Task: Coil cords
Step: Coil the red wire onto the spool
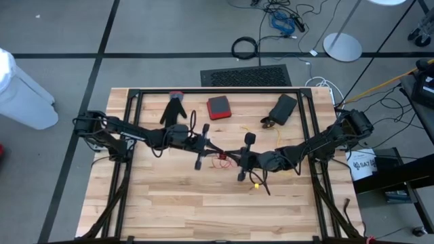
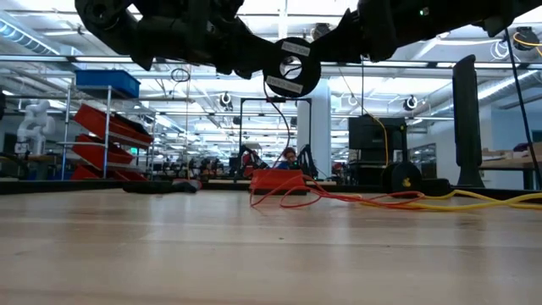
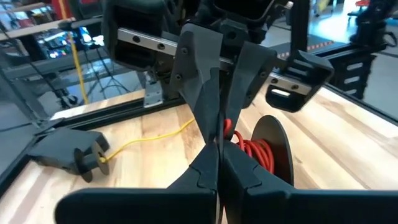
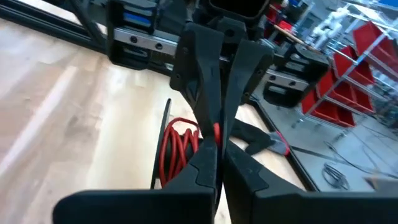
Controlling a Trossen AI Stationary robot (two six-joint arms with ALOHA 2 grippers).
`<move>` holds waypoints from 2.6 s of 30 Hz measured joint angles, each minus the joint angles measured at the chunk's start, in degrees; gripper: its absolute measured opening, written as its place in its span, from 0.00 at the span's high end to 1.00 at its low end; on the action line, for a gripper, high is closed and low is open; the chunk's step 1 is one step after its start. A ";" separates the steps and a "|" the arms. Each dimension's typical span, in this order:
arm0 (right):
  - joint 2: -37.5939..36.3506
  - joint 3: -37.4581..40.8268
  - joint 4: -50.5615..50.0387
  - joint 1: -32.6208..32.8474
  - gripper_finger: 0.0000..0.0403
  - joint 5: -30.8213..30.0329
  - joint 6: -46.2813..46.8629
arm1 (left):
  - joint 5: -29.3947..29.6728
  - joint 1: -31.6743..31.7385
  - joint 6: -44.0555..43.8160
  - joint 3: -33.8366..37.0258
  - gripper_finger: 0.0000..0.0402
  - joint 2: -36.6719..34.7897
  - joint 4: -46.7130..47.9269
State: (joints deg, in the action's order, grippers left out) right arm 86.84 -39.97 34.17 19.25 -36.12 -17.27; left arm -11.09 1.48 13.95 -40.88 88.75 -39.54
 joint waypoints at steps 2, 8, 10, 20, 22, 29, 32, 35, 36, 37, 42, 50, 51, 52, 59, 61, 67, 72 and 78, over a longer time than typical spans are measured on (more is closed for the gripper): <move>-0.69 -0.05 -1.12 0.32 0.96 -2.03 0.04 | 0.45 0.06 0.01 -0.18 0.99 0.02 -0.45; -5.51 0.00 -7.10 3.69 0.85 -10.56 -0.95 | 2.21 0.67 0.35 -0.27 1.00 -0.25 -0.97; -7.68 0.00 -10.74 5.04 0.80 -13.18 0.28 | 2.56 1.11 0.30 -0.27 1.00 -0.54 -1.04; -9.59 2.29 -23.73 6.84 0.76 -13.39 20.62 | 2.77 1.39 -0.09 -0.20 1.00 -3.48 -1.63; -7.68 4.15 -18.57 5.37 0.77 -10.79 21.01 | 2.75 1.39 -0.12 -0.21 1.00 -3.48 -2.18; 1.03 6.78 2.10 -0.96 0.77 -3.97 17.62 | 2.75 1.33 -0.15 -0.70 1.00 -3.48 -1.91; 3.37 6.75 5.97 -3.04 0.77 -4.03 16.82 | 2.73 1.33 -0.15 -0.70 1.00 -3.50 -1.43; 5.09 6.75 6.17 -4.56 0.77 -4.05 18.16 | 2.73 1.33 -0.17 -0.70 1.00 -3.48 -0.81; 5.65 6.75 6.14 -4.92 0.77 -4.01 18.62 | 2.71 1.33 -0.17 -0.70 1.00 -3.50 -0.79; 6.19 6.75 6.03 -5.14 0.77 -4.07 18.98 | 2.72 1.33 -0.17 -0.70 1.00 -3.49 -0.80; 8.59 6.78 7.04 -5.43 0.77 -4.02 20.37 | 2.94 1.33 -0.19 -0.70 1.00 -3.50 -0.38; 8.69 6.78 8.16 -5.38 0.77 8.75 22.94 | 4.26 1.28 -0.17 -0.70 1.00 -3.49 -0.32; 8.69 6.78 8.11 -5.36 0.77 10.54 23.21 | 4.26 1.28 -0.18 -0.70 1.00 -3.50 -0.32; 8.69 6.78 8.09 -5.36 0.77 11.96 23.52 | 4.28 1.28 -0.17 -0.70 1.00 -3.50 -0.32; 11.93 6.75 15.15 -5.69 0.77 17.03 24.34 | 4.30 1.28 -0.19 -0.70 1.00 -3.50 -0.89; 13.63 6.75 16.54 -6.00 0.77 17.05 24.26 | 4.30 1.28 -0.29 -0.70 1.00 -3.50 -1.08; 19.24 6.75 26.83 -7.00 0.77 20.92 24.99 | 4.32 1.13 -0.32 -0.72 1.00 -3.48 -1.56; 22.26 6.62 31.98 -7.59 0.77 21.38 24.69 | 4.32 1.13 -0.32 -0.72 1.00 -3.50 -2.17; 24.12 4.90 32.11 -8.11 0.77 21.21 24.60 | 4.34 1.13 -0.30 -0.72 1.00 -3.50 -2.12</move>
State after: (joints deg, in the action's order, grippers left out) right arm 110.96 -35.06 66.27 11.14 -14.92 7.33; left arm -6.74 2.61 13.65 -41.60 85.25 -41.66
